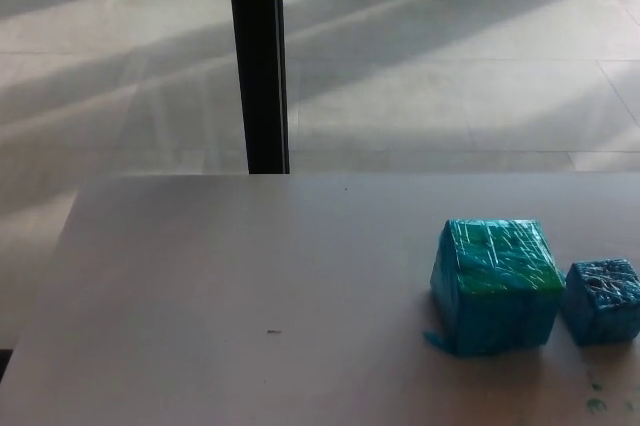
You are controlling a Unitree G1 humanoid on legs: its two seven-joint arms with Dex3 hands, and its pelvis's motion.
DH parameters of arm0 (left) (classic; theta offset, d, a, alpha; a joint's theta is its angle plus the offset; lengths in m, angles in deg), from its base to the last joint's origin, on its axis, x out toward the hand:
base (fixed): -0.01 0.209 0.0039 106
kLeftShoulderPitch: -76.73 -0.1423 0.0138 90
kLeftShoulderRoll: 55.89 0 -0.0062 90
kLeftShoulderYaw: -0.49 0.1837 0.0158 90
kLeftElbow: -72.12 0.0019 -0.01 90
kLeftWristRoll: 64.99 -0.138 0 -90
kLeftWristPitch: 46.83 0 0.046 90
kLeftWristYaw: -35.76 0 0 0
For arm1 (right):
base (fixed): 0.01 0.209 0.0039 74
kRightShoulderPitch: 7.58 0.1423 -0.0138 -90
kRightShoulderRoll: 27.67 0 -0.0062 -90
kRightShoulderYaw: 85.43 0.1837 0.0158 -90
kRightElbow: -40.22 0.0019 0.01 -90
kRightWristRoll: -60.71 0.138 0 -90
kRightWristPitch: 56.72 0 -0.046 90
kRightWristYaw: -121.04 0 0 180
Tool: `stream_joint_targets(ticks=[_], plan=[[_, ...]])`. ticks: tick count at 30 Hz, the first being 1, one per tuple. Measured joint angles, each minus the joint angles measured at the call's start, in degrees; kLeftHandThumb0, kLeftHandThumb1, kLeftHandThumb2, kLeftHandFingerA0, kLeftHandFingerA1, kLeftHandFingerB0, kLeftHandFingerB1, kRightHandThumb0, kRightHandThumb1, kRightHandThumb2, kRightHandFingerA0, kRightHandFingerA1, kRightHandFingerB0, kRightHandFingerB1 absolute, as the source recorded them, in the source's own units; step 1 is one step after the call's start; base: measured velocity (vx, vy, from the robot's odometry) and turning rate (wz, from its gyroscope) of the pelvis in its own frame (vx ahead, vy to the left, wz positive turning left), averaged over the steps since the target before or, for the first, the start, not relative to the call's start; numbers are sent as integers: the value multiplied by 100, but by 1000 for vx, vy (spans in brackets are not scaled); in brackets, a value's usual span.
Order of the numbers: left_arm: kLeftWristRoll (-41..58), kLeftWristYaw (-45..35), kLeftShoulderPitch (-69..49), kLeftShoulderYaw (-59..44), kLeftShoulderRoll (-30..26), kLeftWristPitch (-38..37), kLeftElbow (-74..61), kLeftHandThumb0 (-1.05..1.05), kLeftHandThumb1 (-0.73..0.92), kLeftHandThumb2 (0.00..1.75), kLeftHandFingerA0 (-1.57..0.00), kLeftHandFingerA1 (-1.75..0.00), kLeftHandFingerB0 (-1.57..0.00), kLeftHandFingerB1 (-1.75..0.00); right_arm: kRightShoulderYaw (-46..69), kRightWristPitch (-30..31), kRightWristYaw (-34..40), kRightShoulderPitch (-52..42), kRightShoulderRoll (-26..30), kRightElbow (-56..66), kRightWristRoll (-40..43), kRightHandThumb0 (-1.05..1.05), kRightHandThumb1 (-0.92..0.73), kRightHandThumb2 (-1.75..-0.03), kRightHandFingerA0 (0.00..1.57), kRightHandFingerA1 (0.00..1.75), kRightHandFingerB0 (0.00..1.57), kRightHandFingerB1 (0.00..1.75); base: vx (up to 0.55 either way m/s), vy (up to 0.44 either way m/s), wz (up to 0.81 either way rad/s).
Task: The robot uses its right hand to pick up the small cube kept on the middle on the desk and place it on the bigger cube kept next to it
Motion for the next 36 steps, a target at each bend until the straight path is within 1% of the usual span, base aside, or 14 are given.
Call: stream_joint_targets(ticks=[2, 3, 6, 7, 8, 9, 10, 13, 20, 23, 27, 31, 32, 36], plan=[[8, 0, 4, -17, 0, 2, 12, -68, 58, 101, -42, -66, -46, -61, -357, 97, -99, -26, -2, 265, -22, -71, -69, -95, 19, 53, 9, 41, 0, 0, 0], [13, 0, 8, -27, 0, 2, 13, -68, 71, 62, -43, -62, -51, -51, -588, 140, -170, -41, -4, 379, -43, -73, -69, -98, 24, 54, 10, 41, 0, 0, 0], [35, -12, 11, -49, 0, 2, 17, -67, 68, 61, -41, -58, -51, -46, -1121, 219, -318, -77, -7, 519, -153, -70, -68, -97, 27, 57, 11, 42, 0, 0, 0], [61, -33, 11, -80, 0, 4, 28, -66, 57, 101, -47, -69, -45, -59, -1327, 232, -382, -78, -7, 519, -222, -75, -64, -99, 30, 58, 12, 42, 0, 0, 0], [74, -33, 12, -91, 0, 5, 38, -67, 70, 61, -49, -63, -53, -49, -1493, 232, -427, -78, -5, 515, -289, -75, -64, -97, 33, 59, 17, 44, 0, 0, 0], [79, -32, 13, -93, 0, 6, 43, -67, 70, 61, -49, -63, -53, -49, -1609, 232, -457, -77, -4, 507, -338, -75, -64, -97, 33, 59, 17, 44, 0, 0, 0], [89, -33, 17, -96, 1, 6, 46, -68, 72, 62, -42, -62, -47, -47, -1775, 232, -501, -67, -4, 478, -412, -63, -75, -63, 40, 52, 29, 32, 0, 0, 0], [96, -32, 17, -84, 1, 6, 61, -70, 69, 61, -39, -61, -48, -46, -2064, 229, -574, -4, -3, 443, -593, -37, -64, -59, 38, 57, 35, 35, 0, 0, 0], [104, -32, 23, -59, 1, 5, 60, -66, 72, 62, -35, -57, -43, -44, -2497, 207, -698, 272, 44, 278, -1026, -55, -46, -79, 32, 57, 27, 45, 0, 0, 0], [109, -40, 16, -58, 0, 5, 61, -67, 69, 61, -45, -58, -51, -45, -2715, 201, -814, 342, 153, 188, -1212, -49, -58, -57, 34, 49, 28, 31, 0, 0, 0], [118, -40, 0, -48, 0, 5, 53, -70, 71, 61, -40, -60, -47, -46, -3025, 165, -983, 513, 331, 27, -1459, -63, -46, -78, 21, 52, 18, 41, 0, 0, 0], [119, -40, -3, -32, 0, 5, 51, -68, 71, 61, -39, -57, -48, -47, -3443, 120, -1015, 692, 483, -130, -1808, -72, -55, -58, 0, 26, 13, 27, 0, 0, 0], [119, -40, -1, -32, 0, 5, 50, -68, 70, 61, -44, -61, -49, -48, -3537, 119, -1014, 752, 499, -177, -1884, -76, -45, -84, 0, 14, 7, 30, 0, 0, 0], [120, -39, 8, -28, 0, 4, 51, -69, 72, 62, -42, -60, -48, -47, -3917, 114, -1015, 979, 585, -415, -2206, -88, -52, -86, 0, 0, 8, 17, 0, 0, 0]])
